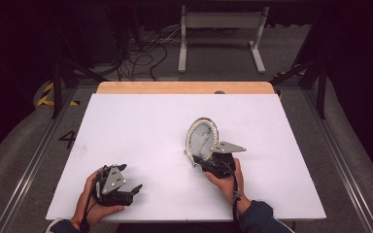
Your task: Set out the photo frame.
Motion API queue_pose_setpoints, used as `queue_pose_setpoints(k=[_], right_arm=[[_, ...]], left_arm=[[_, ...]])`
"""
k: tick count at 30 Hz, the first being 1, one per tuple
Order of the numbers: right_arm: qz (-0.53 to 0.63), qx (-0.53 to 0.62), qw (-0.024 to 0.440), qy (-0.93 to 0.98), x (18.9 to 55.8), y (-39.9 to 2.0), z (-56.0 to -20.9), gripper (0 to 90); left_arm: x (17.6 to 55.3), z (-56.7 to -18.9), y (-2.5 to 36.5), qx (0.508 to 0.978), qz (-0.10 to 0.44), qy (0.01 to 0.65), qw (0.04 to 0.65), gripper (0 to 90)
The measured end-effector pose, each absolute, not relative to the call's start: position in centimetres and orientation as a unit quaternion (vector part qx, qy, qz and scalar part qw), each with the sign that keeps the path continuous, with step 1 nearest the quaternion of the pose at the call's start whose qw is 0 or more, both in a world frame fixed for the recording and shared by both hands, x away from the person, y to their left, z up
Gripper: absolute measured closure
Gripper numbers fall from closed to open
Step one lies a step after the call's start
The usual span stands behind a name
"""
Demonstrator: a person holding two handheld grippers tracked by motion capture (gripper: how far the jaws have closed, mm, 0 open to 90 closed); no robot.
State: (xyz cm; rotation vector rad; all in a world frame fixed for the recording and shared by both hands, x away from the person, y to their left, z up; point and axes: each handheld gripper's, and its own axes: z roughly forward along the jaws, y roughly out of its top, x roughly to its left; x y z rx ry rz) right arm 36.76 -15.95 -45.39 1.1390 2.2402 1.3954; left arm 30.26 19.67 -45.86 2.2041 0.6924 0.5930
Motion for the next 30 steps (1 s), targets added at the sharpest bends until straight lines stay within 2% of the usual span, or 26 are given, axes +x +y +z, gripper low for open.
queue_pose_setpoints(k=[7,17,24,30], right_arm=[[0.482,0.38,0.105,0.783,37.0,-16.5,-45.2,77.0],[0.471,0.358,0.09,0.801,37.2,-17.0,-45.0,77.2],[0.469,0.344,0.058,0.811,37.8,-17.6,-44.9,77.5],[0.462,0.337,0.065,0.818,37.7,-17.5,-44.7,74.5]], left_arm=[[30.3,-45.8,19.6,0.857,0.235,0.271,0.37,17.0],[30.7,-46.0,18.7,0.863,0.218,0.26,0.375,17.0],[31.7,-45.6,17.9,0.86,0.212,0.258,0.385,16.8],[32.9,-45.5,17.2,0.862,0.217,0.259,0.379,16.8]])
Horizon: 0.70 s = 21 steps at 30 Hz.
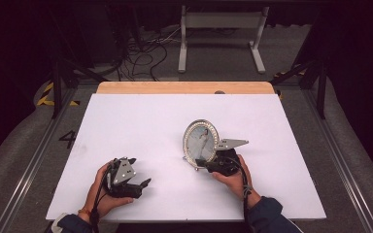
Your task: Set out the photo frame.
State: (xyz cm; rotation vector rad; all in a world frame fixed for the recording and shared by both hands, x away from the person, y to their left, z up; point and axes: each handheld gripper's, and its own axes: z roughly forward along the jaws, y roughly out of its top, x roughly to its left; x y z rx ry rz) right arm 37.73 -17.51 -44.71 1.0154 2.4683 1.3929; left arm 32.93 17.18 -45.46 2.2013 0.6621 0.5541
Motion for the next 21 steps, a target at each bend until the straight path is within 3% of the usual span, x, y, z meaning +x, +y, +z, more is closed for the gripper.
queue_pose_setpoints(k=[15,21], right_arm=[[0.447,0.327,0.16,0.817,35.2,-18.5,-43.0,56.6],[0.451,0.321,0.186,0.812,33.7,-19.6,-42.3,56.7]], left_arm=[[37.7,-44.2,13.5,0.863,0.165,0.241,0.412,15.5],[38.9,-44.1,11.3,0.87,0.158,0.22,0.411,17.3]])
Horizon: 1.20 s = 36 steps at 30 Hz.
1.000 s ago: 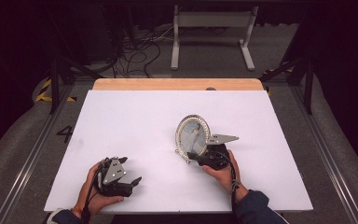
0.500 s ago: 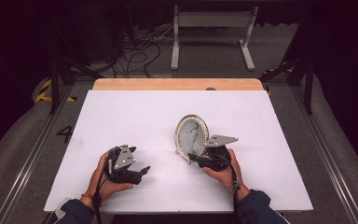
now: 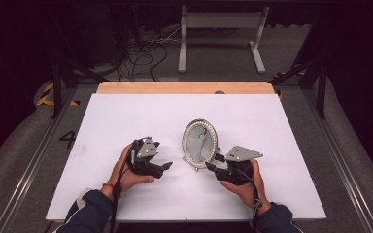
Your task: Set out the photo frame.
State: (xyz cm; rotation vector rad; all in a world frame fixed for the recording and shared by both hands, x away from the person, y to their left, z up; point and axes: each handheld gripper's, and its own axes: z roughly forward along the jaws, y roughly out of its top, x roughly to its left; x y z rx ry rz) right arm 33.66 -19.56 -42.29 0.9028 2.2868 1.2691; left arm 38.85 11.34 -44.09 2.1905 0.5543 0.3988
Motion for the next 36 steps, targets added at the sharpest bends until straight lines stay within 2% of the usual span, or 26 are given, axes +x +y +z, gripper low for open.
queue_pose_setpoints(k=[2,6,12,22,23,25,31,36], right_arm=[[0.457,0.321,0.197,0.806,33.2,-20.0,-42.0,58.6],[0.476,0.321,0.205,0.793,32.9,-20.5,-41.6,68.9],[0.481,0.323,0.207,0.788,32.8,-20.7,-41.9,77.3],[0.493,0.324,0.207,0.781,32.8,-20.5,-42.0,79.8],[0.495,0.326,0.206,0.778,32.8,-20.5,-42.0,79.8],[0.493,0.326,0.209,0.779,32.9,-20.4,-41.9,79.6],[0.496,0.332,0.207,0.775,33.2,-20.6,-42.1,79.4],[0.491,0.337,0.212,0.775,33.4,-20.5,-42.1,79.3]], left_arm=[[39.3,-44.0,10.7,0.871,0.159,0.214,0.412,17.5],[40.2,-43.9,9.6,0.867,0.144,0.209,0.428,18.5],[42.1,-44.0,8.1,0.859,0.108,0.213,0.452,18.7],[43.7,-44.2,6.5,0.843,0.079,0.209,0.49,25.9],[43.8,-44.4,6.1,0.846,0.062,0.202,0.491,25.5],[43.7,-44.4,5.9,0.849,0.055,0.192,0.489,29.7],[43.7,-44.3,6.3,0.848,0.046,0.192,0.492,34.6],[43.4,-44.0,6.4,0.857,0.06,0.196,0.473,35.9]])
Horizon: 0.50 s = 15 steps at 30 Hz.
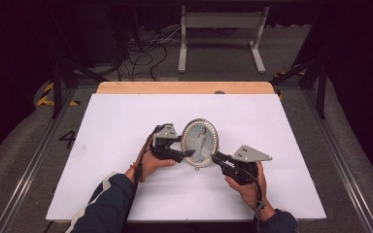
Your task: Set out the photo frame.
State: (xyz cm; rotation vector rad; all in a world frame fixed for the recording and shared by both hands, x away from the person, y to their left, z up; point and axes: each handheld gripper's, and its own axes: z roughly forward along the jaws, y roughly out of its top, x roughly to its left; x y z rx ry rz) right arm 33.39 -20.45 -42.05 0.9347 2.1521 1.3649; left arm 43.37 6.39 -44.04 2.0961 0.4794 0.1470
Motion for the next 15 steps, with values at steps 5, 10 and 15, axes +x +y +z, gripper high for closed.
queue_pose_setpoints(k=[5,10,15], right_arm=[[0.49,0.337,0.213,0.775,33.7,-20.2,-42.0,79.0],[0.49,0.344,0.212,0.773,34.1,-20.2,-42.1,78.9],[0.489,0.342,0.212,0.774,34.5,-20.1,-42.1,78.4]], left_arm=[[43.2,-44.1,6.8,0.857,0.059,0.205,0.468,37.7],[42.2,-44.0,7.0,0.863,0.065,0.214,0.453,38.6],[41.5,-43.9,7.4,0.867,0.074,0.215,0.443,36.9]])
